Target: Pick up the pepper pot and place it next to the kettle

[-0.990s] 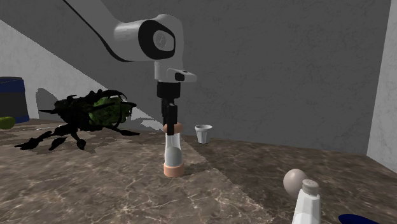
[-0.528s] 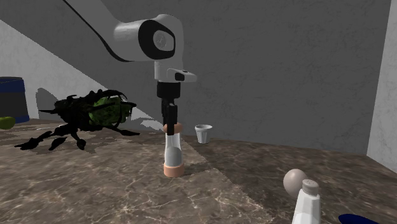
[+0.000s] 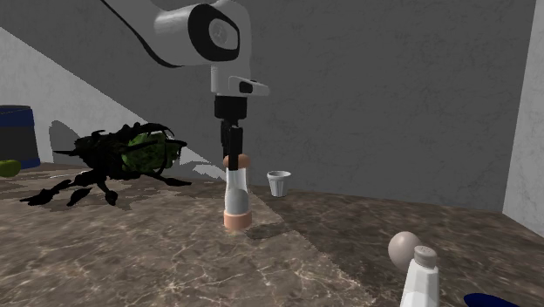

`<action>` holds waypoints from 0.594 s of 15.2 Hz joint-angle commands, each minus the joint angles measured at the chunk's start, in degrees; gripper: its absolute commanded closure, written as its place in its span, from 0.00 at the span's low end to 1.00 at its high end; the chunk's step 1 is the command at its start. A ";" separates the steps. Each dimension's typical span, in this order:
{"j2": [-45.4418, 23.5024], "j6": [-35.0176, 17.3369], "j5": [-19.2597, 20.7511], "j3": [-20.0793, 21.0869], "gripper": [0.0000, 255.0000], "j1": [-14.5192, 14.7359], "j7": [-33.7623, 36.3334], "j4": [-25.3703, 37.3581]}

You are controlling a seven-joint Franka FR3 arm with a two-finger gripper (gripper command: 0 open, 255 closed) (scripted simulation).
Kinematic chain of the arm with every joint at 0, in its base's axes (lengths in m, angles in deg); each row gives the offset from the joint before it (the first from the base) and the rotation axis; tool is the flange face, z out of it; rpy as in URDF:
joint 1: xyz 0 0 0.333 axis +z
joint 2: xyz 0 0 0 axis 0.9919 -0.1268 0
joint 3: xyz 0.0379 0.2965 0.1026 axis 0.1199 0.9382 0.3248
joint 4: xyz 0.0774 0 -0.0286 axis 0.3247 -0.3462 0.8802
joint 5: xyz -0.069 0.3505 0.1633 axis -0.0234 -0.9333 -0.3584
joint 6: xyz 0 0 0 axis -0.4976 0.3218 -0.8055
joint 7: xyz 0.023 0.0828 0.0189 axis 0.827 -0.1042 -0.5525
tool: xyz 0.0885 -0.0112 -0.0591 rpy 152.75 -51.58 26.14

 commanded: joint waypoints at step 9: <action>2.00 7.24 -0.68 0.11 1.00 -0.23 0.03 5.38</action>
